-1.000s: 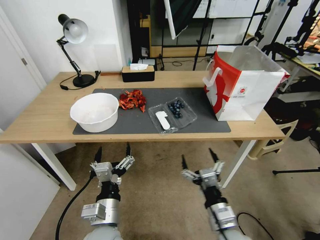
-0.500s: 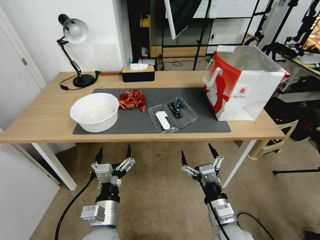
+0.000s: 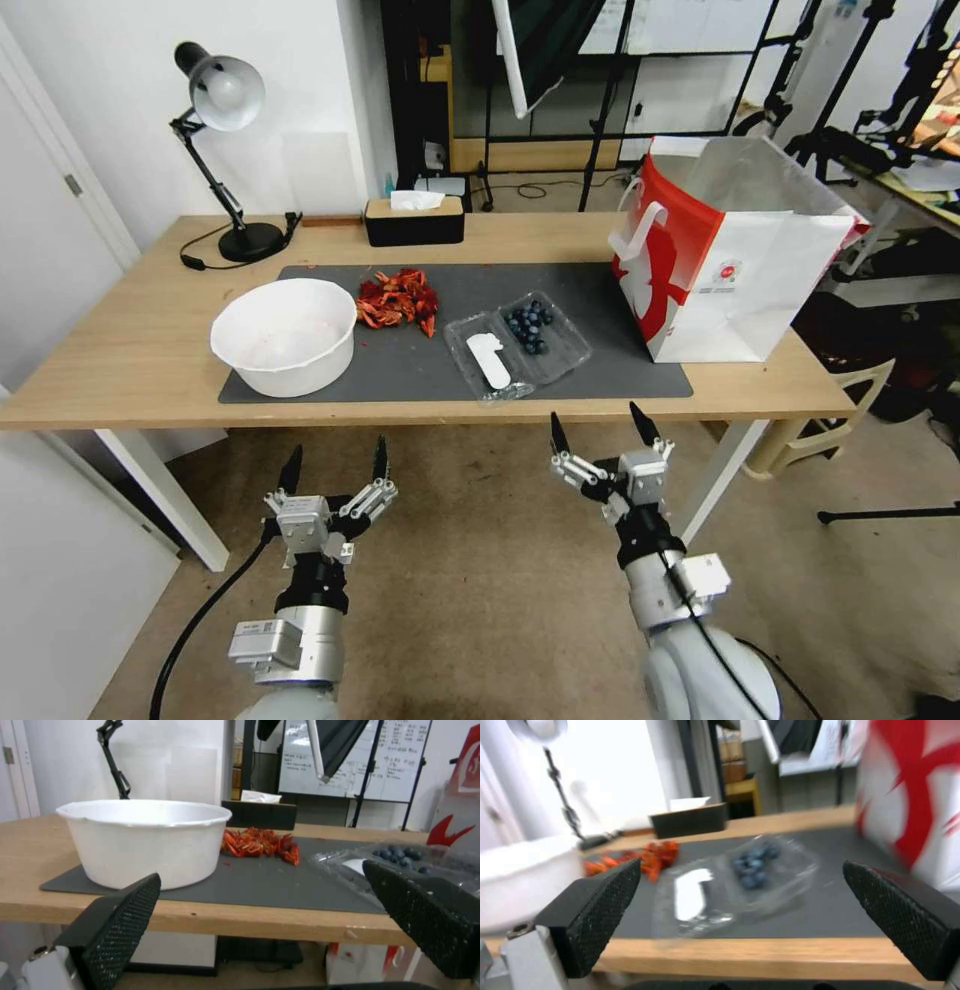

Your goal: Close the takeout container lid, then place the container into the takeout bag.

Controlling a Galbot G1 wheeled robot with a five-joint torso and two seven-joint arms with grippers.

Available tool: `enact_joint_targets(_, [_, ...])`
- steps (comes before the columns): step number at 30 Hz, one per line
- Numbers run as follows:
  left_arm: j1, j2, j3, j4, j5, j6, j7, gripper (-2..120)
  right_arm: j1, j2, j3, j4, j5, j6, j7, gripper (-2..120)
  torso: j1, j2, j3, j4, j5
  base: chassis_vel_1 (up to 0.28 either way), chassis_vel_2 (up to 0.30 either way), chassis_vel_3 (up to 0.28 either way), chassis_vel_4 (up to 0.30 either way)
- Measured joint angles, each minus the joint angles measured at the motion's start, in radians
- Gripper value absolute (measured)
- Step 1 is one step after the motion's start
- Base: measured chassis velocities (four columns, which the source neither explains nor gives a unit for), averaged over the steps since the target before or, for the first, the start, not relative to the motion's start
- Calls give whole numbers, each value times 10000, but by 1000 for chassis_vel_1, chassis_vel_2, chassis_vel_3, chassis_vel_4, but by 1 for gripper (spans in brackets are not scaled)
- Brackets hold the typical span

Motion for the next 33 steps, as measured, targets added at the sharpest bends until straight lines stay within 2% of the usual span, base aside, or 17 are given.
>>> enact_joint_targets(3, [-31,16,-68,66,-23,-2,62,100,565,-356,-149,-98,1941,-1016,356,100,1,0,0,1,0,0,0,0,0])
enact_joint_targets(4, [-31,16,-68,66,-23,-2,62,100,565,-356,-149,-98,1941,-1016,356,100,1,0,0,1,0,0,0,0,0])
enact_joint_targets(7, [-49,-9,-136,138,-41,-3,80,100,1325,-613,-398,-299,3866,-2120,1130,100,0,0,0,0,0,0,0,0,0])
enact_joint_targets(9, [-51,-19,-146,147,-41,-3,81,100,1461,-636,-443,-347,4134,-2303,1275,100,0,0,0,0,0,0,0,0,0])
enact_joint_targets(11, [-50,-57,-186,174,-41,-8,83,100,2007,-701,-629,-563,5042,-2953,1868,100,1,0,0,1,-1,0,0,0,0])
enact_joint_targets(13, [-50,-63,-197,179,-41,-8,84,100,2156,-712,-671,-623,5217,-3119,2041,100,0,0,0,0,0,0,0,0,0])
enact_joint_targets(16, [-48,-113,-300,219,-41,-13,88,100,3040,-755,-927,-1089,5594,-4028,3134,100,0,0,0,1,-1,0,0,0,0])
enact_joint_targets(20, [-37,-128,-397,237,-46,-23,93,100,3724,-802,-1084,-1570,5871,-4410,3634,100,1,0,-1,1,0,0,0,0,0])
enact_joint_targets(33, [-134,-258,-431,452,-64,-53,57,100,4566,-983,-1339,-2124,6103,-5083,4374,100,1,0,-1,0,0,0,0,0,0])
